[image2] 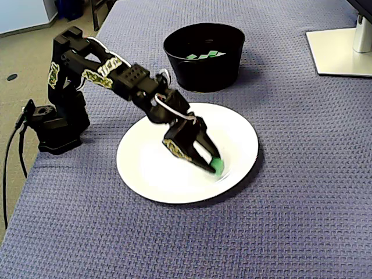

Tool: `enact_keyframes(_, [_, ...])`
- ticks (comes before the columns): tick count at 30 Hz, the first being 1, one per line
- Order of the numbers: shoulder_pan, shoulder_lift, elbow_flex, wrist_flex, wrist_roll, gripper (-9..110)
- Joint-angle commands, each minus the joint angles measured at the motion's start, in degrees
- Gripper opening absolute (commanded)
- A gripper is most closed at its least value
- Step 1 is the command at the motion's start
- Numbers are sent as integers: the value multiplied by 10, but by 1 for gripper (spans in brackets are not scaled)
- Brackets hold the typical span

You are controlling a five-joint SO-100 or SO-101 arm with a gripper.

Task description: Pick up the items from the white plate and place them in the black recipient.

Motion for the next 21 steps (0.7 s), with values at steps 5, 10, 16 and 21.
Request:
enact_keyframes(5, [-56, 286, -202, 156, 488, 0])
enact_keyframes(10, [-190, 346, -314, 343, 692, 0])
enact_keyframes(16, [-435, 214, -531, 572, 849, 0])
enact_keyframes(21, [-590, -36, -709, 663, 789, 0])
